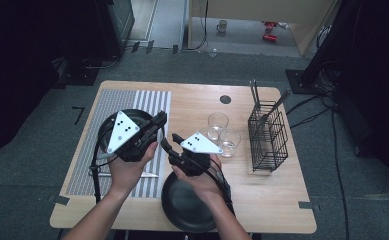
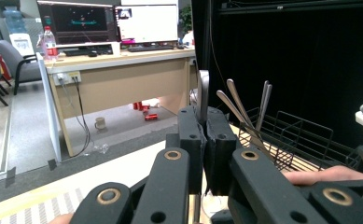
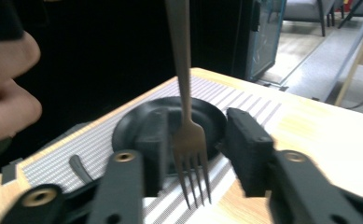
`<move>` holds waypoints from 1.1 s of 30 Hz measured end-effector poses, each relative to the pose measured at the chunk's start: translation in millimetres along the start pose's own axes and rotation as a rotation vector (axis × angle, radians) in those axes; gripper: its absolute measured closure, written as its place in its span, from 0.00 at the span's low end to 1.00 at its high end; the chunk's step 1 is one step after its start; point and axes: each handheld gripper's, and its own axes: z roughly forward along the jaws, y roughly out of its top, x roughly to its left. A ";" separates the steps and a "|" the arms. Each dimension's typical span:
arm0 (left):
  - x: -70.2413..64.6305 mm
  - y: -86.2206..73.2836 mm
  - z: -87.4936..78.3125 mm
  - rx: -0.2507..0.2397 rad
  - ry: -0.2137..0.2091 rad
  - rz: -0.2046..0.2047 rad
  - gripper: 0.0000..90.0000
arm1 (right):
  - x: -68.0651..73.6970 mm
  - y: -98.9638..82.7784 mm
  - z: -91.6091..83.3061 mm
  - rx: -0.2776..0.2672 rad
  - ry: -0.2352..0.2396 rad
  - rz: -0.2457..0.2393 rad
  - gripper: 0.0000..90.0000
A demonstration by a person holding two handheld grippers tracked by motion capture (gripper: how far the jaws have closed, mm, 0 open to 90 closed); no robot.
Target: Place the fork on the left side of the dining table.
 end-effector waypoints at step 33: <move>20.9 -7.5 3.2 0.001 0.055 -0.023 0.98 | -49.4 -29.0 -39.7 0.127 -0.147 0.052 0.00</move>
